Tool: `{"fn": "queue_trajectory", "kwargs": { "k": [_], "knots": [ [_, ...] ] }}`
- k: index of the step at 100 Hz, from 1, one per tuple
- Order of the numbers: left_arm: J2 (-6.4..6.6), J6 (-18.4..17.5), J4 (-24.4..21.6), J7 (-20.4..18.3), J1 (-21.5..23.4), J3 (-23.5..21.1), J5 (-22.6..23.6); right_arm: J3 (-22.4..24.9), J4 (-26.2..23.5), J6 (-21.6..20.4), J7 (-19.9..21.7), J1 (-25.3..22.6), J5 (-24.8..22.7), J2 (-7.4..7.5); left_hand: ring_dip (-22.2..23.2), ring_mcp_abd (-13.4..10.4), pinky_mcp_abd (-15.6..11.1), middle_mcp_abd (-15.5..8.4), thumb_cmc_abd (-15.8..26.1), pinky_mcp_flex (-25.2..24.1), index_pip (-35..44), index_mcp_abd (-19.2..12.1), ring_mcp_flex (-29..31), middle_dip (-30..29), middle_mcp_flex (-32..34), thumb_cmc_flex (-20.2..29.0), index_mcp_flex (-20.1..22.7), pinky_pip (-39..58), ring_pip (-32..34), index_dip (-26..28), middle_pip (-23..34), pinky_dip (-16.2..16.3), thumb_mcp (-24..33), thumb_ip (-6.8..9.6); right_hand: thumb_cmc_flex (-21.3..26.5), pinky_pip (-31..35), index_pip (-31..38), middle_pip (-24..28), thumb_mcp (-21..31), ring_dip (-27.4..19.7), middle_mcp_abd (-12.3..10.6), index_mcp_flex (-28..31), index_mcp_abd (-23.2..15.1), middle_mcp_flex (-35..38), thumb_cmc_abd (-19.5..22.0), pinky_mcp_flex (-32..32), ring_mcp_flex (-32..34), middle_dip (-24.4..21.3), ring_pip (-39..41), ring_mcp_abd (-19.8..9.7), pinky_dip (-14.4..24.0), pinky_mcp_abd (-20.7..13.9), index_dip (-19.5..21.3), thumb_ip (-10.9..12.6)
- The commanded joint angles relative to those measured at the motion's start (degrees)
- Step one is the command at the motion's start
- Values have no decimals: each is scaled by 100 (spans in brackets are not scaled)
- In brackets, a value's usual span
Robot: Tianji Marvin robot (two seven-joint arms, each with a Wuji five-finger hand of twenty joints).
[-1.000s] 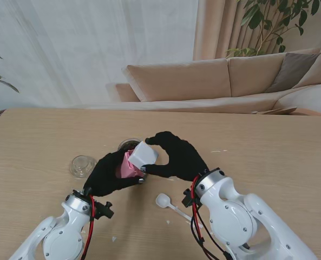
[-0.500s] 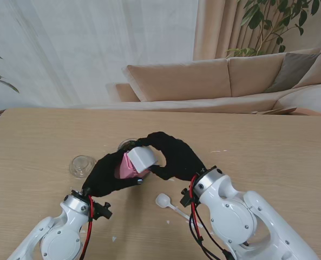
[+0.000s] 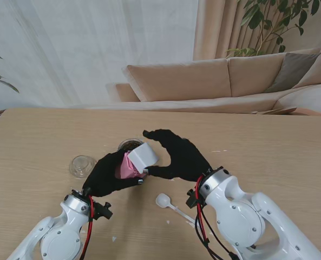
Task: Portion coffee beans from the glass jar into the coffee jar
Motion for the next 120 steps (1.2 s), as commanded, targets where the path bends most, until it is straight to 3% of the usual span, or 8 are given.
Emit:
{"fn": "queue_trajectory", "kwargs": {
  "k": [1,31,44,57,70,84,108,120],
  "knots": [
    [-28,9,-73,-76,31,21,3,-54,4,131,-4,-63,65,-87,171,-131,-69,-703,926,41,1310,-1138,220,447,703,1683,633,200,84,416,699,-3,1463,47,-407,105,-49,198,-238,50,165,339,235,17,260,49,23,102,83,76,126,59,177,-65],
    [-19,27,-115,-119,27,60,0,-315,167,430,-178,140,-111,-126,175,-133,-78,-702,917,42,1312,-1143,220,442,700,1671,637,197,75,421,697,-6,1486,41,-817,590,1016,657,-367,73,416,1264,394,696,448,388,370,279,459,150,8,165,1897,-29],
    [-16,37,-129,-133,25,66,5,-357,226,277,-97,225,3,-113,177,-134,-79,-700,916,42,1310,-1144,217,442,700,1670,634,197,70,422,698,-7,1495,39,227,610,1031,599,-554,54,256,1588,-22,761,327,380,414,266,456,87,-32,191,2117,128],
    [-16,47,-137,-130,33,64,7,-331,237,57,-29,226,27,-93,179,-135,-79,-708,909,42,1309,-1139,225,443,704,1671,638,197,69,422,701,-7,1505,37,1488,482,759,400,-153,20,46,1850,-891,741,309,309,384,176,361,7,-84,139,1690,657],
    [-17,59,-145,-130,43,60,4,-296,218,-30,63,223,131,-76,182,-133,-79,-701,907,42,1309,-1143,221,442,704,1672,638,197,64,423,701,-8,1517,35,2244,318,917,288,2090,-22,-134,1719,-1848,652,74,189,297,44,244,-103,-79,80,1057,430],
    [-16,62,-155,-137,48,57,-4,-252,222,-172,165,239,75,-48,186,-129,-79,-708,905,42,1305,-1145,225,442,702,1669,636,197,63,423,702,-8,1526,31,3019,181,1173,301,3079,-67,-353,1301,-2792,454,-612,118,211,1,144,-198,-69,4,893,26],
    [-18,63,-154,-129,45,51,-2,-192,193,-304,290,240,-65,-11,189,-133,-79,-698,899,42,1304,-1137,229,441,704,1662,639,197,61,424,702,-9,1535,27,2588,-6,933,223,3056,-112,-478,308,-2759,61,-935,19,37,-116,8,-211,-60,-81,68,-17],
    [-19,65,-157,-129,48,48,-7,-95,93,-339,546,199,-76,40,190,-135,-79,-705,895,42,1298,-1134,224,439,695,1662,633,197,56,421,698,-9,1543,27,1865,-175,472,-87,1876,-150,-423,-448,-2206,-202,-846,-132,-158,-212,-189,-180,-37,-122,-205,113]
  ]
}}
